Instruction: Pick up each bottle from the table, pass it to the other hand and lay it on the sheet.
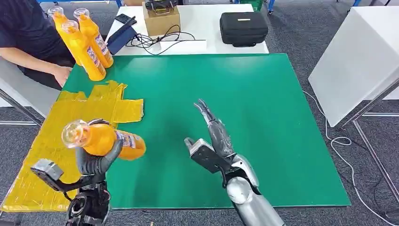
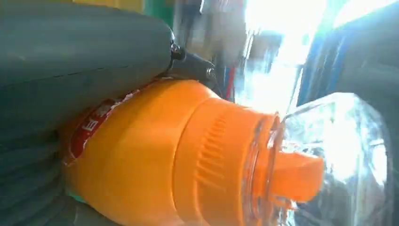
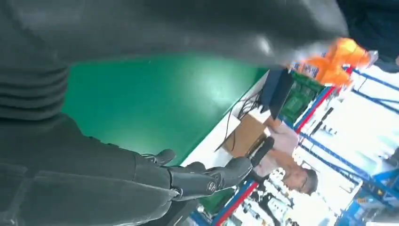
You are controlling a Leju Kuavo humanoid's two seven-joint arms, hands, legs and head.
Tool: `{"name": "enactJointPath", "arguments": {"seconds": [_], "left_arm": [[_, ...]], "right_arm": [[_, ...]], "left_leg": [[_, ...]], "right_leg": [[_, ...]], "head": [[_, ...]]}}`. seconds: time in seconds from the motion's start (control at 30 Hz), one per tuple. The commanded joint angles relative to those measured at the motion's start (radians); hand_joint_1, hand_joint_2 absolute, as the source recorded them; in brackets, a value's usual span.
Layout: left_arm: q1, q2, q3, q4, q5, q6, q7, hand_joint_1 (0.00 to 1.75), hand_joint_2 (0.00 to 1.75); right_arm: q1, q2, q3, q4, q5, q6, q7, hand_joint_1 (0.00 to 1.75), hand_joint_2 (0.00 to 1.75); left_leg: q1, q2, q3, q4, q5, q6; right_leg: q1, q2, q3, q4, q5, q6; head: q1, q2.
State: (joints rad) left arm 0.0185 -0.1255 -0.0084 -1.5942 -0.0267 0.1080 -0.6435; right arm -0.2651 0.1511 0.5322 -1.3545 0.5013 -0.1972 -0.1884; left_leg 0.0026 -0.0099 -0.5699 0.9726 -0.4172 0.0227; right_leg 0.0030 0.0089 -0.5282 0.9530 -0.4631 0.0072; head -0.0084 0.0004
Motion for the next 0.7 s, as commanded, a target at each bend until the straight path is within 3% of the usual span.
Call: {"name": "enactJointPath", "arguments": {"seconds": [0.03, 0.1, 0.23, 0.43, 0.5, 0.53, 0.57, 0.7], "left_arm": [[-0.239, 0.119, 0.0, 0.305, -0.574, 0.589, 0.019, 1.75, 1.75], [-0.263, 0.028, 0.19, 0.319, -0.891, 0.59, -0.028, 1.75, 1.75], [-0.295, -0.012, 0.317, 0.372, -1.162, 0.59, -0.055, 1.75, 1.75], [-0.308, -0.019, 0.328, 0.436, -1.198, 0.59, -0.055, 1.75, 1.75], [-0.332, -0.036, 0.35, 0.488, -1.288, 0.59, -0.032, 1.75, 1.75], [-0.313, -0.016, 0.289, 0.48, -1.28, 0.59, 0.021, 1.75, 1.75], [-0.338, -0.017, 0.307, 0.53, -1.326, 0.59, 0.03, 1.75, 1.75], [-0.353, -0.008, 0.29, 0.596, -1.351, 0.59, 0.052, 1.75, 1.75]], "right_arm": [[0.02, -0.153, -0.051, -0.074, -0.09, -0.007, -0.045, 0.0, 0.0], [0.008, -0.169, -0.048, -0.061, -0.132, 0.007, -0.073, 0.0, 0.0], [-0.036, -0.17, -0.025, -0.016, -0.161, 0.03, -0.092, 0.0, 0.0], [-0.052, -0.166, -0.013, -0.005, -0.171, 0.036, -0.101, 0.0, 0.0], [-0.062, -0.174, -0.003, -0.006, -0.179, 0.039, -0.097, 0.0, 0.0], [-0.067, -0.174, -0.007, -0.01, -0.181, 0.045, -0.092, 0.0, 0.0], [-0.071, -0.182, 0.005, -0.008, -0.188, 0.047, -0.088, 0.0, 0.0], [-0.08, -0.188, 0.015, -0.01, -0.209, 0.045, -0.09, 0.0, 0.0]], "left_leg": [[0.0, -0.007, 0.003, -0.002, 0.002, 0.0], [0.001, -0.007, 0.005, -0.002, 0.001, -0.001], [0.001, 0.0, 0.004, 0.0, -0.001, 0.0], [-0.001, 0.0, 0.003, -0.001, 0.0, 0.0], [0.001, 0.0, 0.008, 0.0, -0.003, -0.002], [0.003, 0.001, 0.011, 0.001, -0.004, -0.002], [0.0, -0.001, 0.004, 0.0, 0.0, 0.0], [0.0, 0.0, 0.004, 0.0, -0.001, 0.0]], "right_leg": [[0.0, -0.008, 0.005, -0.002, -0.001, 0.001], [0.001, -0.008, 0.008, -0.003, -0.001, 0.002], [0.001, -0.002, 0.006, -0.002, 0.0, 0.002], [-0.001, 0.0, 0.004, -0.001, 0.0, 0.001], [0.001, -0.002, 0.01, -0.003, -0.002, 0.002], [0.003, -0.002, 0.014, -0.003, -0.003, 0.003], [0.0, -0.002, 0.005, -0.001, -0.001, 0.001], [0.0, -0.001, 0.006, -0.001, -0.001, 0.002]], "head": [[0.0, 0.0], [0.0, 0.0], [0.0, 0.0], [0.0, 0.0], [0.0, 0.0], [0.0, 0.0], [0.0, 0.0], [0.0, 0.0]]}}
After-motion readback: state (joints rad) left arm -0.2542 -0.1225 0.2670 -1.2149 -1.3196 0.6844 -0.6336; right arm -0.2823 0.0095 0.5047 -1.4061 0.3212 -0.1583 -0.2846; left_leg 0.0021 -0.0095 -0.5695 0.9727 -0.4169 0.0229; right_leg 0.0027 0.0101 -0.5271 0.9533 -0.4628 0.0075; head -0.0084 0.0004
